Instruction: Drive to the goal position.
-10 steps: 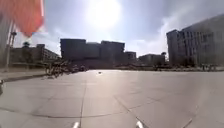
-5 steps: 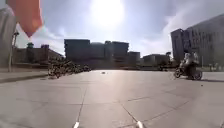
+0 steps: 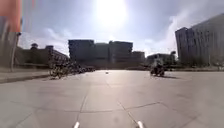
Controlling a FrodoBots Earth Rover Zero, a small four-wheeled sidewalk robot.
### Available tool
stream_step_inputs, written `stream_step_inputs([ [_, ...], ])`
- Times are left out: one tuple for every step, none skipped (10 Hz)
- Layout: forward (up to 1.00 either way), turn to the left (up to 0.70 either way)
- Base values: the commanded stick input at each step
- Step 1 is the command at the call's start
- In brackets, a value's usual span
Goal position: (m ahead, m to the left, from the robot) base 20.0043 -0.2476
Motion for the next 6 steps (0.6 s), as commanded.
stream_step_inputs([
  [0.70,0.07],
  [0.70,0.13],
  [0.70,0.14],
  [0.70,0.14],
  [0.70,0.14],
  [0.70,0.14],
])
